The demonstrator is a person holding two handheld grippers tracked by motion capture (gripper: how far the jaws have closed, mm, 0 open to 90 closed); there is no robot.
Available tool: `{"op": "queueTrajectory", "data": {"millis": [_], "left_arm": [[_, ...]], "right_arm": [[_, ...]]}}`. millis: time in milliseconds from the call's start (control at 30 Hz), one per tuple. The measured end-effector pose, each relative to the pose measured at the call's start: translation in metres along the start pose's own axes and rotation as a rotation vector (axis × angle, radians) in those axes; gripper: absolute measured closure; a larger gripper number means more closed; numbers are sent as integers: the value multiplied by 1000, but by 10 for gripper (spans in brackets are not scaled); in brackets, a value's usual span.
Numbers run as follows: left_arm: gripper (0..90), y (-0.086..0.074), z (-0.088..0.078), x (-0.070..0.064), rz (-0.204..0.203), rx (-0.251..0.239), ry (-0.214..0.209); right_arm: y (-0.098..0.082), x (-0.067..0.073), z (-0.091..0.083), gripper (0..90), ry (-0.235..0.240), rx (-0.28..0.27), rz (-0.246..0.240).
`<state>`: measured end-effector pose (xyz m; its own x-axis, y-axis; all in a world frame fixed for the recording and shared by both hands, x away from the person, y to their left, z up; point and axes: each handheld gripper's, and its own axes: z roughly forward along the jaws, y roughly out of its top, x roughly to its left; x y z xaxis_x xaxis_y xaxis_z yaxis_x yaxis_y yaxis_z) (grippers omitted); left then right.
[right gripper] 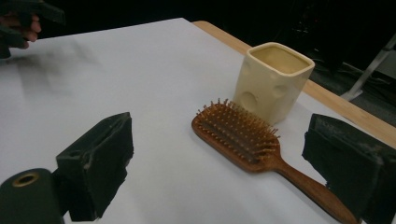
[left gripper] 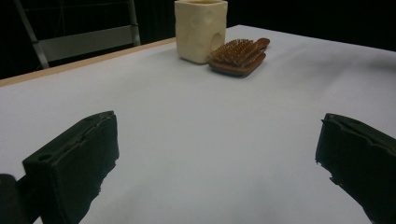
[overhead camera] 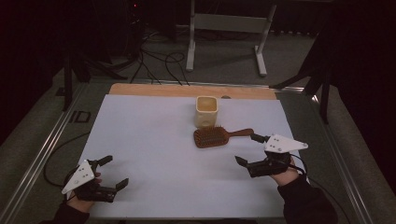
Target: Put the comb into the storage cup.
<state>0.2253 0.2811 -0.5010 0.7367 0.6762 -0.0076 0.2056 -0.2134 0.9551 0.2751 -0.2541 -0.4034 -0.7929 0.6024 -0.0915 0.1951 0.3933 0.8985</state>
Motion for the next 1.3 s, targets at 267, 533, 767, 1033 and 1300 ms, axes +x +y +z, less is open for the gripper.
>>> {"op": "queueTrajectory", "data": {"millis": [267, 533, 767, 1033, 1300], "left_arm": [[1, 0, 0, -1, 5, 2, 1], [1, 0, 0, -1, 4, 1, -1], [1, 0, 1, -1, 5, 4, -2], [1, 0, 1, -1, 7, 4, -4], [1, 0, 1, -1, 7, 4, -7]], "right_arm": [[3, -11, 8, 84, -7, 11, 8], [6, -23, 18, 85, -20, 20, 15], [7, -34, 27, 91, -29, 25, 30], [6, -44, 37, 103, -49, 35, 50], [6, -56, 47, 104, -70, 51, 60]]}}
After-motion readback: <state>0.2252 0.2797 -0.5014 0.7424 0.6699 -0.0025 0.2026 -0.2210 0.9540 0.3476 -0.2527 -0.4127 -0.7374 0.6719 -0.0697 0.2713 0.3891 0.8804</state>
